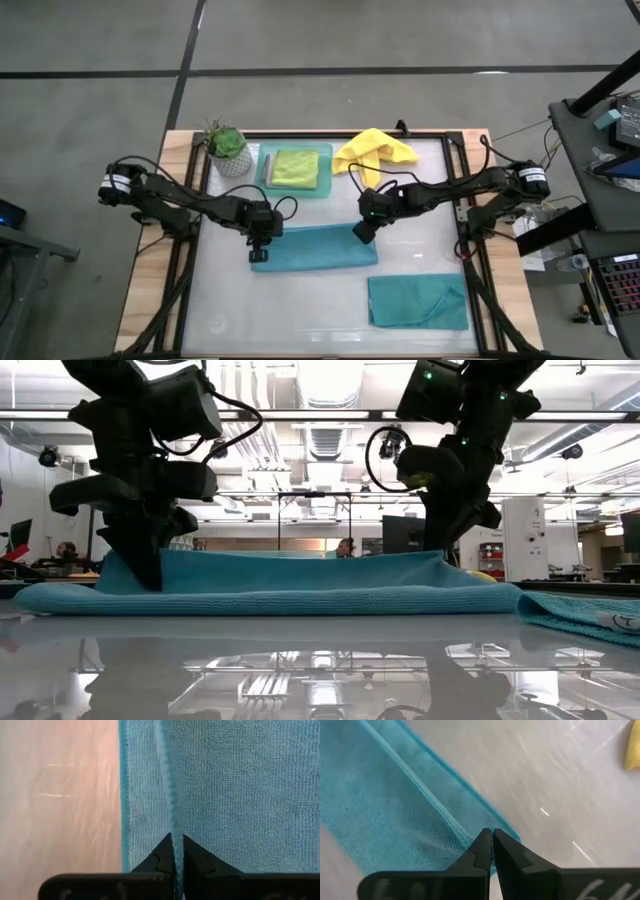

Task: Fold microfiber towels
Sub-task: Fold the top blue microfiber towel

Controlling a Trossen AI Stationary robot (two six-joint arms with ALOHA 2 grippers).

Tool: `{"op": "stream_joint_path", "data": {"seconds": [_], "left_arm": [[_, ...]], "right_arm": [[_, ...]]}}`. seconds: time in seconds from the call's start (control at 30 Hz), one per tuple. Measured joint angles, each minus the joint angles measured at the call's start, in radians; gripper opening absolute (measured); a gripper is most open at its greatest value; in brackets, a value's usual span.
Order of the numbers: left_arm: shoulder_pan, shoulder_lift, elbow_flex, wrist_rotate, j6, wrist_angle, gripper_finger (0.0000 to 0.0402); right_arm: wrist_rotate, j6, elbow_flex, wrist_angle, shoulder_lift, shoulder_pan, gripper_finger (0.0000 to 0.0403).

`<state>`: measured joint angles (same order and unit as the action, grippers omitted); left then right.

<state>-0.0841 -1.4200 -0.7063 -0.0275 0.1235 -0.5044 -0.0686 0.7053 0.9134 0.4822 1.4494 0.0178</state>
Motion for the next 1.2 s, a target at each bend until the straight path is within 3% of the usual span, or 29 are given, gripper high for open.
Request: {"op": "stream_joint_path", "data": {"seconds": [0.37,0.67,0.9,1.2], "left_arm": [[0.01,-0.061,0.0,-0.065,0.021,0.021,0.0004],[0.013,-0.069,-0.002,-0.11,0.024,0.022,0.0098],[0.013,-0.005,0.002,-0.11,0.013,-0.008,0.0152],[0.012,0.139,-0.009,-0.11,-0.008,-0.069,0.0165]], "right_arm": [[-0.04,0.016,0.0,0.0,0.0,0.003,0.0011],[-0.056,0.019,0.0,0.005,0.0,0.003,0.0073],[-0.056,0.007,0.001,0.012,-0.015,0.002,0.0121],[-0.056,-0.016,-0.003,0.008,-0.023,-0.005,0.0133]]}}
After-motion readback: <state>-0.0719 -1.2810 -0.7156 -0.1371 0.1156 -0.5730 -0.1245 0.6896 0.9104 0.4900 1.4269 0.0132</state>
